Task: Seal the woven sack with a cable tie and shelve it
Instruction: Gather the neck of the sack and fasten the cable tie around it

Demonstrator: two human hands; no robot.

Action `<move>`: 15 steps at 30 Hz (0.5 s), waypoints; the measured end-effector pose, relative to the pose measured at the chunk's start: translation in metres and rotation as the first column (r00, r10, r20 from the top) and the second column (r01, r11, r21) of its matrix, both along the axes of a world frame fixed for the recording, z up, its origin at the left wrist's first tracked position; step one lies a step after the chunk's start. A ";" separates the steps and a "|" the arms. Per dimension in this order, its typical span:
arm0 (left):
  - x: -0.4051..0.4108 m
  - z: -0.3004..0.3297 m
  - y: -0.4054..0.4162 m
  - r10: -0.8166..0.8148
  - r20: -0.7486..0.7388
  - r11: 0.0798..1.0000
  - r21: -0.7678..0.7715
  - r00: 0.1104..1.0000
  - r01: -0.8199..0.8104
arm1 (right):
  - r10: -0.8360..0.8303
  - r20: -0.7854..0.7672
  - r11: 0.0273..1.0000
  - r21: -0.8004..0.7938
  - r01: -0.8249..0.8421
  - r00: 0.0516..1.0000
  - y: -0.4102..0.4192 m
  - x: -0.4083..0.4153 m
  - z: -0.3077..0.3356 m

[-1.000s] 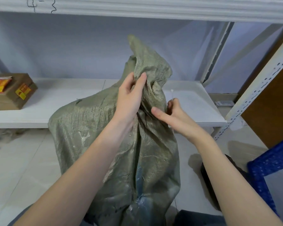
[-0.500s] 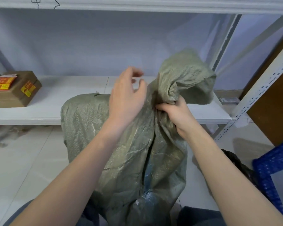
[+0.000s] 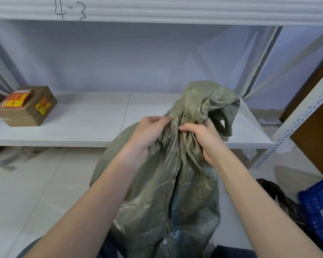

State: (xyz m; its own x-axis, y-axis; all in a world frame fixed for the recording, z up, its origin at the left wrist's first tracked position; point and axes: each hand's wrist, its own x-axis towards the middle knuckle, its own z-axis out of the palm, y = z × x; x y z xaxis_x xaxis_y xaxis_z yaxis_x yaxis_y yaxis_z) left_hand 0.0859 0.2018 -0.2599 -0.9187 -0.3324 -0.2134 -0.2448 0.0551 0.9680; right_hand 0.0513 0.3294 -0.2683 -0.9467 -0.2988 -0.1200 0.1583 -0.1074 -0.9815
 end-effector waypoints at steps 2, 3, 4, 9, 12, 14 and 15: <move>-0.003 -0.001 -0.002 0.128 -0.138 0.978 0.183 0.982 -0.102 | 0.004 -0.012 1.000 0.007 -0.004 1.000 -0.001 -0.004 -0.002; -0.003 -0.001 -0.004 0.171 -0.184 0.957 0.265 0.968 -0.119 | 0.021 -0.027 1.000 0.021 -0.020 0.999 -0.001 -0.006 -0.003; -0.004 -0.001 -0.005 0.192 -0.219 0.935 0.337 0.957 -0.110 | 0.046 -0.035 0.998 0.034 -0.044 0.998 -0.002 -0.006 -0.003; 0.001 0.007 0.003 0.075 -0.372 0.815 0.557 0.925 0.158 | 0.199 -0.053 0.979 0.058 -0.196 0.979 -0.007 -0.001 0.002; 0.004 0.009 0.003 -0.063 -0.437 0.788 0.530 0.897 0.314 | 0.172 -0.025 0.984 -0.042 -0.173 0.985 -0.006 0.003 0.003; 0.002 0.008 0.001 -0.128 -0.432 0.890 0.348 0.893 0.296 | 0.069 0.006 0.994 -0.081 -0.068 0.998 -0.006 0.002 0.003; 0.000 0.008 0.000 -0.116 -0.405 0.955 0.206 0.907 0.214 | 0.013 0.017 0.996 -0.086 -0.012 1.000 -0.005 0.001 0.003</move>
State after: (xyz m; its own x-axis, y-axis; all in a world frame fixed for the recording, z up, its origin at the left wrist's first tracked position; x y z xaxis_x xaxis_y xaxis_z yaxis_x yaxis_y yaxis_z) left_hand 0.0856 0.2021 -0.2516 -0.9817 -0.1528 0.1137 0.1413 -0.1842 0.9727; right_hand 0.0527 0.3241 -0.2648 -0.9408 -0.3205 -0.1102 0.1775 -0.1892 -0.9658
